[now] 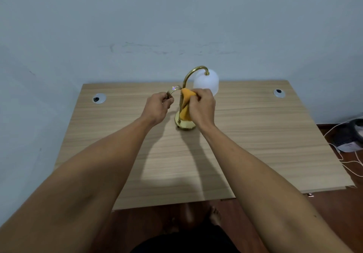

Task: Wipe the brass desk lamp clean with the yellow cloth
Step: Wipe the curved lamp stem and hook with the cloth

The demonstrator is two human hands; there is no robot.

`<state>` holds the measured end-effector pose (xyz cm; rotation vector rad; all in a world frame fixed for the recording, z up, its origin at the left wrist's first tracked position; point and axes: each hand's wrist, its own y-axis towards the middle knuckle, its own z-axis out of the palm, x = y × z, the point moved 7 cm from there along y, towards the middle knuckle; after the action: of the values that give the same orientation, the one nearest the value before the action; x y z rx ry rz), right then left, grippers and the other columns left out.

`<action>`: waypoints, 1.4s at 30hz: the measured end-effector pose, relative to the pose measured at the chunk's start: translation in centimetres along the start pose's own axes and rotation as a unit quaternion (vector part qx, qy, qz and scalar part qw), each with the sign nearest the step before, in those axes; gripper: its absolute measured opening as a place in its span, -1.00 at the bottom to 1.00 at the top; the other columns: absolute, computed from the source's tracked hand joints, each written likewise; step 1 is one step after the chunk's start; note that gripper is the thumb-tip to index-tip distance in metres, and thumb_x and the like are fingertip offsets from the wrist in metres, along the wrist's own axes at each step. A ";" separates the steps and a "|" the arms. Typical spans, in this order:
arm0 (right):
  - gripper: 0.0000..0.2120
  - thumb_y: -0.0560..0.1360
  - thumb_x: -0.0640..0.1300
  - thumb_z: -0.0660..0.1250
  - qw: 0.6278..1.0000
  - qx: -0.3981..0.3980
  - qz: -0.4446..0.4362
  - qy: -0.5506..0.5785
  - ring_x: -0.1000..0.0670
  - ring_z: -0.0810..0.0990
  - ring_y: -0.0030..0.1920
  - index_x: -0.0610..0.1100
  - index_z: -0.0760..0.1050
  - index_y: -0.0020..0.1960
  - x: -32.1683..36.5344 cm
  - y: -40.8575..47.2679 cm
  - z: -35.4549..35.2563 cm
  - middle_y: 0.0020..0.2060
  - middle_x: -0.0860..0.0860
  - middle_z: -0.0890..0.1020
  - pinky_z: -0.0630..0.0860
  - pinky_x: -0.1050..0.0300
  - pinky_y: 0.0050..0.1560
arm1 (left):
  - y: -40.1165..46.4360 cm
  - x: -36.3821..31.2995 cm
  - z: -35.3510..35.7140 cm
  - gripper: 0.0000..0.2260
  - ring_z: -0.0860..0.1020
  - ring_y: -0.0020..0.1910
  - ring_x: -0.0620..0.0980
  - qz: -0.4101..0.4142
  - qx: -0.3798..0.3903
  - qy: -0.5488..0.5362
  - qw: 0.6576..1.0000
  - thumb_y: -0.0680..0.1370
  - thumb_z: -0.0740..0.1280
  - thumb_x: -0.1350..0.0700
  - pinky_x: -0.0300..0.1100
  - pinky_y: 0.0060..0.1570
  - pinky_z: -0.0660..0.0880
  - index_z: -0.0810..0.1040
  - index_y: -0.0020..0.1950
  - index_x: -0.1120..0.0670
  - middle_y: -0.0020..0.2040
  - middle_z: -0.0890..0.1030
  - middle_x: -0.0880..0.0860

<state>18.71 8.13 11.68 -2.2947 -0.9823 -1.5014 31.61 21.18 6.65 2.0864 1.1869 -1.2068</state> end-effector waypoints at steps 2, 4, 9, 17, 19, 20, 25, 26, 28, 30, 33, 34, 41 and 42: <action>-0.80 0.57 -0.27 0.19 0.995 -0.067 0.050 0.060 0.02 0.53 -0.02 -0.13 0.58 -0.08 -0.7 -0.6 -1.6 0.00 -0.06 0.55 0.44 0.12 0.07 | 0.1 0.3 0.1 -0.85 0.62 -0.19 0.09 -0.003 0.000 -0.012 1.000 0.60 0.36 0.09 0.03 -0.04 0.57 0.64 -0.07 0.15 -0.19 0.68 0.17; -0.81 0.60 -0.26 0.17 0.982 -0.140 0.054 0.114 0.06 0.50 -0.04 -0.11 0.54 -0.07 -0.1 -0.7 -3.3 0.01 -0.06 0.55 0.42 0.17 0.06 | 0.0 0.4 0.0 -0.87 0.66 -0.10 0.19 -0.002 -0.002 -0.026 1.000 0.59 0.37 0.09 0.04 -0.01 0.57 0.64 -0.04 0.14 -0.15 0.69 0.20; -0.77 0.57 -0.23 0.19 0.959 -0.223 0.079 0.159 0.01 0.60 0.07 -0.04 0.61 0.04 1.6 2.7 -5.1 0.02 0.00 0.65 0.53 0.04 0.18 | -0.7 -0.3 -0.2 -0.88 0.64 -0.14 0.20 0.036 -0.004 -0.070 0.997 0.60 0.37 0.06 -0.10 -0.16 0.53 0.54 0.08 0.07 -0.18 0.68 0.24; -0.68 0.55 -0.39 0.26 0.992 -0.091 -0.070 0.045 0.07 0.50 0.01 -0.19 0.69 0.17 4.5 3.3 -1.4 0.04 -0.06 0.48 0.34 0.56 0.08 | -0.4 0.4 -0.1 -0.94 0.62 -0.20 -0.01 0.007 -0.011 -0.105 0.994 0.57 0.39 0.05 -0.13 -0.19 0.49 0.60 -0.01 0.01 -0.27 0.63 -0.02; -0.69 0.53 -0.39 0.26 0.991 -0.086 -0.095 0.028 0.04 0.50 0.02 -0.21 0.69 0.16 5.0 2.7 -1.1 0.03 -0.08 0.47 0.41 0.39 0.13 | -0.3 0.6 -0.1 -0.93 0.63 -0.18 -0.02 -0.002 -0.009 -0.102 0.995 0.57 0.40 0.05 -0.12 -0.17 0.51 0.62 -0.03 0.03 -0.31 0.60 -0.10; -0.68 0.52 -0.40 0.25 0.989 -0.086 -0.120 0.006 0.00 0.51 0.02 -0.22 0.68 0.15 5.6 2.3 -1.0 0.03 -0.12 0.48 0.43 0.30 0.13 | -0.3 0.8 0.0 -0.92 0.63 -0.18 -0.04 -0.006 -0.009 -0.104 0.995 0.56 0.41 0.05 -0.12 -0.15 0.52 0.63 -0.02 0.04 -0.32 0.58 -0.12; -0.73 0.54 -0.37 0.24 0.955 0.043 -0.232 -0.179 -0.18 0.47 0.16 -0.21 0.60 0.16 6.4 0.8 3.4 0.14 -0.16 0.50 0.49 -0.05 0.13 | -0.5 1.4 0.3 -0.96 0.60 -0.17 -0.07 -0.018 -0.001 -0.121 0.992 0.52 0.42 0.09 -0.03 -0.10 0.59 0.64 -0.11 -0.04 -0.27 0.60 -0.13; -0.76 0.55 -0.34 0.25 0.954 0.063 -0.221 -0.191 -0.17 0.45 0.20 -0.20 0.58 0.16 6.1 0.4 3.9 0.16 -0.13 0.50 0.49 -0.08 0.14 | -0.4 1.6 0.3 -0.92 0.60 -0.18 -0.07 -0.021 0.002 -0.122 0.992 0.52 0.42 0.11 -0.03 -0.11 0.58 0.63 -0.15 -0.07 -0.28 0.59 -0.13; -0.75 0.50 -0.33 0.32 0.947 0.063 -0.221 -0.223 -0.19 0.43 0.24 -0.20 0.57 0.16 5.8 -0.3 4.4 0.21 -0.11 0.53 0.53 -0.10 0.08 | -0.4 1.6 0.3 -0.90 0.62 -0.18 -0.03 -0.029 0.003 -0.125 0.992 0.51 0.40 0.13 -0.04 -0.12 0.57 0.64 -0.16 -0.07 -0.25 0.62 -0.10; -0.72 0.41 -0.38 0.34 0.931 0.078 -0.245 -0.258 -0.24 0.45 0.20 -0.23 0.60 0.11 5.5 -0.8 5.1 0.20 -0.17 0.56 0.55 -0.09 -0.02 | -0.5 1.5 0.3 -0.90 0.65 -0.16 0.02 -0.029 0.001 -0.129 0.991 0.48 0.36 0.13 -0.06 -0.11 0.57 0.67 -0.10 -0.02 -0.21 0.66 -0.03; -0.71 0.40 -0.34 0.21 0.921 0.081 -0.277 -0.260 -0.24 0.48 0.08 -0.22 0.61 0.04 5.6 -1.3 4.9 0.08 -0.13 0.60 0.52 -0.06 -0.05 | -0.6 1.4 0.2 -0.90 0.61 -0.19 -0.04 -0.025 0.000 -0.130 0.991 0.50 0.37 0.14 -0.07 -0.07 0.56 0.68 -0.08 0.01 -0.23 0.66 -0.04; -0.69 0.40 -0.32 0.17 0.916 0.085 -0.297 -0.256 -0.23 0.49 0.07 -0.21 0.61 0.03 5.6 -1.6 4.6 0.07 -0.12 0.61 0.51 -0.03 -0.05 | -0.6 1.5 0.2 -0.91 0.60 -0.20 -0.06 -0.029 0.000 -0.132 0.991 0.51 0.39 0.15 -0.07 -0.08 0.56 0.68 -0.12 0.00 -0.26 0.65 -0.08; -0.65 0.44 -0.38 0.18 0.938 0.128 -0.276 -0.170 -0.19 0.59 0.06 -0.20 0.72 0.01 4.8 -0.5 2.2 0.04 -0.10 0.69 0.56 -0.07 0.05 | -0.5 1.4 0.5 -0.90 0.47 -0.34 -0.17 -0.038 0.009 -0.163 0.986 0.53 0.43 0.24 -0.17 -0.20 0.45 0.67 -0.12 0.05 -0.49 0.50 -0.19; -0.66 0.44 -0.42 0.21 0.955 0.122 -0.234 -0.134 -0.15 0.62 0.08 -0.22 0.72 0.01 4.2 -0.2 1.3 0.03 -0.10 0.70 0.57 -0.05 0.12 | -0.5 1.4 0.5 -0.95 0.47 -0.34 -0.18 -0.035 0.009 -0.169 0.985 0.54 0.44 0.21 -0.18 -0.20 0.46 0.67 -0.08 0.07 -0.48 0.50 -0.19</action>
<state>20.53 10.66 14.76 -2.2187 -1.7812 -1.1347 31.24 21.69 5.23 1.7718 1.0981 -1.5356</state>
